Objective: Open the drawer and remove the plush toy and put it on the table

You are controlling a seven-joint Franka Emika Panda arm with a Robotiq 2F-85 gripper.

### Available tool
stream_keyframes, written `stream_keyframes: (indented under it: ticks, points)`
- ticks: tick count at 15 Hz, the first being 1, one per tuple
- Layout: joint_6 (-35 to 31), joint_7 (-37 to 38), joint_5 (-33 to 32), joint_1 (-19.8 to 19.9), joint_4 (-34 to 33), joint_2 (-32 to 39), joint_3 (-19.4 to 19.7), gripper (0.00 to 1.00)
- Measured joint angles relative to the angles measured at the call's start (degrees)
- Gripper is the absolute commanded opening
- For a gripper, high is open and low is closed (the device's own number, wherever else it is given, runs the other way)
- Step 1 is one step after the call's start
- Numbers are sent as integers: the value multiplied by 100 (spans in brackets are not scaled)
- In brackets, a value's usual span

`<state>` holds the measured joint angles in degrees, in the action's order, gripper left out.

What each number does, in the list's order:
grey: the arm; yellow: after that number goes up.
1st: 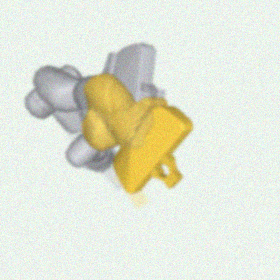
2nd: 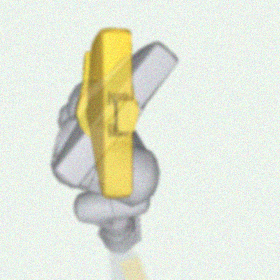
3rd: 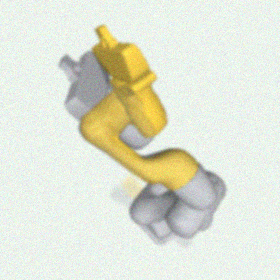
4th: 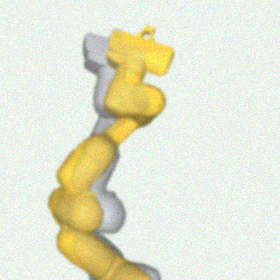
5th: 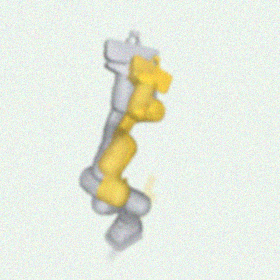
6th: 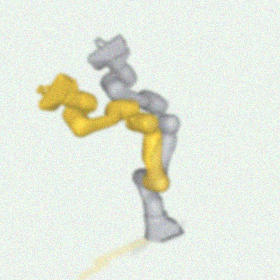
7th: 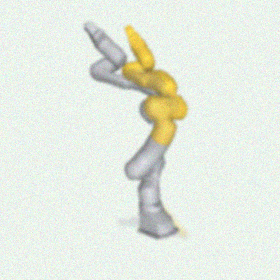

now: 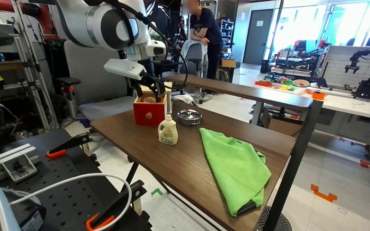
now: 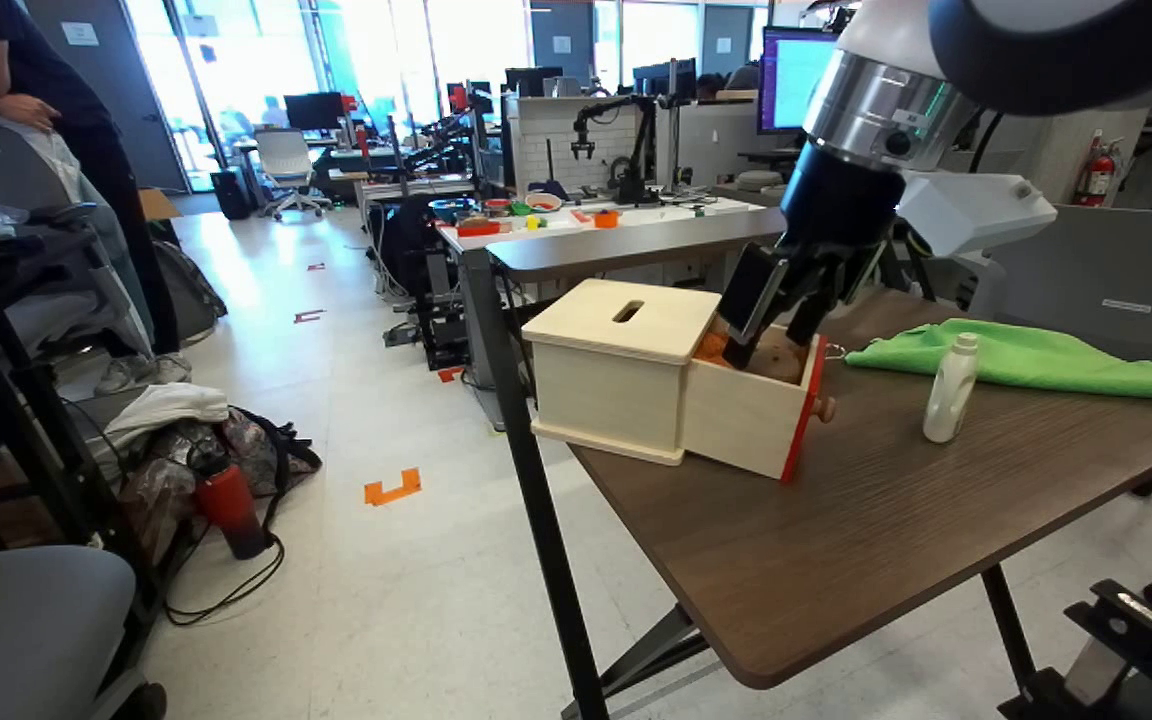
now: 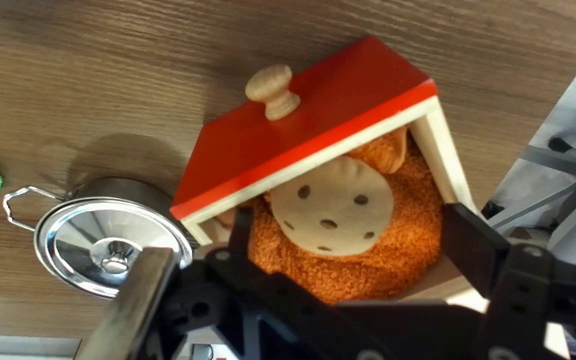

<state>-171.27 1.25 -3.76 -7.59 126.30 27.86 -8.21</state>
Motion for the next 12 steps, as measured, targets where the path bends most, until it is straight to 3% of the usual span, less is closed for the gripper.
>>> stream_keyframes:
  ticks: [1,2,4,9,11,12]
  points:
    - [-41,21,17,0,-21,31,2,77]
    - [-79,29,45,0,-46,66,2,57]
    - [-111,51,83,0,-82,125,9,52]
    - [-177,128,87,-2,-139,205,48,14]
    - [-193,146,87,-4,-161,209,51,1]
    - [-201,157,89,-5,-180,209,52,1]
